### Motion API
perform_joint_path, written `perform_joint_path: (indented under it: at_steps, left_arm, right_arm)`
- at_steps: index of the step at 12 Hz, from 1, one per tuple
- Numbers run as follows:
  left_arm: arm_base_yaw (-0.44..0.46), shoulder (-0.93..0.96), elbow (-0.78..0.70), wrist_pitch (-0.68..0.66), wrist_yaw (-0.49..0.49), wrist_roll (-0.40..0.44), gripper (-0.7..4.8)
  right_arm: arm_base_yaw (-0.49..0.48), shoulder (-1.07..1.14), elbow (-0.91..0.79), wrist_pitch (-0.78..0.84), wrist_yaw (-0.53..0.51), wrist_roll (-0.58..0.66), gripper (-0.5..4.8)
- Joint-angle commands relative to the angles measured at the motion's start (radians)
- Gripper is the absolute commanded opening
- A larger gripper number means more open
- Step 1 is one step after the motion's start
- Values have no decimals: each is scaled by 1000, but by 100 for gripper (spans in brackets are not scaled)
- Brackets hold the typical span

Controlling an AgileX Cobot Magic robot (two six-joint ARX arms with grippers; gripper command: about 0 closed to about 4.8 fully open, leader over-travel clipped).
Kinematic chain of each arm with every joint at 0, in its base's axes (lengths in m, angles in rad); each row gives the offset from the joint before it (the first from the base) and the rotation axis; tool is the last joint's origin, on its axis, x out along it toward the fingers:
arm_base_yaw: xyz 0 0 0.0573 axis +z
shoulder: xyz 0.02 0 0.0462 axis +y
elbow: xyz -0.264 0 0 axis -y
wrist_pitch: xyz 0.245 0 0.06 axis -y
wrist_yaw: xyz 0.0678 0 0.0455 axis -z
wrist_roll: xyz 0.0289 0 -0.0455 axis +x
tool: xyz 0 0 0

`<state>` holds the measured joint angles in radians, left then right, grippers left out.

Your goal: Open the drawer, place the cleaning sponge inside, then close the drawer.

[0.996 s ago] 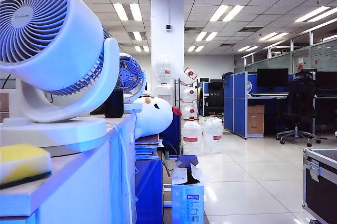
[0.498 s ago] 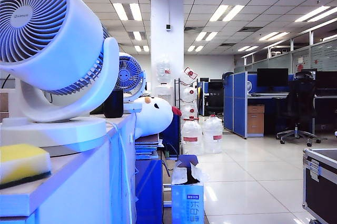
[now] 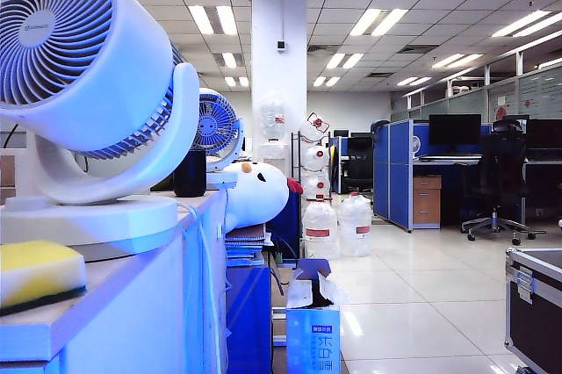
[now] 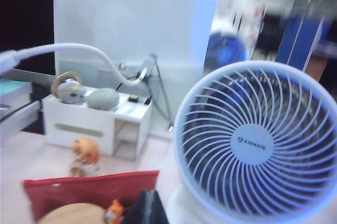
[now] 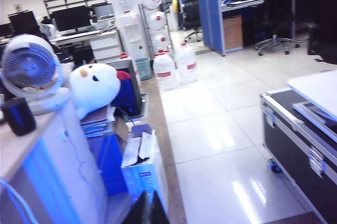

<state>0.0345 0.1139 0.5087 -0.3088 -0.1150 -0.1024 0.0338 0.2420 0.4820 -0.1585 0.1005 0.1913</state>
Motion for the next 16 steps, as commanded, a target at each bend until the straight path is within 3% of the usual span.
perform_joint_path:
  at_steps: [1, 2, 3, 4, 7, 8, 9, 11, 12, 14, 15, 16]
  left_arm:
    - [0, 161, 227, -164, 1, 43, -5]
    - [0, 280, 387, -212, 63, 76, -5]
    - [0, 325, 446, -248, 100, 85, -5]
    - [0, 410, 565, -347, 202, 90, -5]
    - [0, 499, 694, -459, 365, 95, -5]
    - [0, 555, 774, -516, 557, 122, -5]
    - [0, 571, 801, -558, 603, 129, -5]
    - [0, 579, 803, -621, 733, 146, -5]
    - [0, 587, 803, -729, 734, 163, -5]
    - [0, 591, 803, -863, 568, 238, -5]
    - [0, 591, 803, -878, 508, 238, -5]
    - [0, 591, 803, -880, 508, 237, -5]
  right_arm:
    - [2, 204, 187, -18, -146, 31, -6]
    - [2, 352, 296, -18, -319, 123, -6]
    - [2, 405, 333, -19, -388, 166, -6]
    - [2, 505, 401, -18, -523, 257, -5]
    - [2, 612, 472, -7, -719, 351, -6]
    - [3, 698, 487, 20, -880, 412, -6]
    - [16, 752, 487, 16, -919, 486, -6]
    - [79, 824, 486, -2, -934, 498, -6]
    - [150, 871, 486, 1, -932, 497, -6]
    - [261, 964, 486, 12, -929, 476, -6]
    - [312, 1017, 486, 22, -935, 435, -5]
    - [328, 1039, 486, 27, -946, 399, -5]
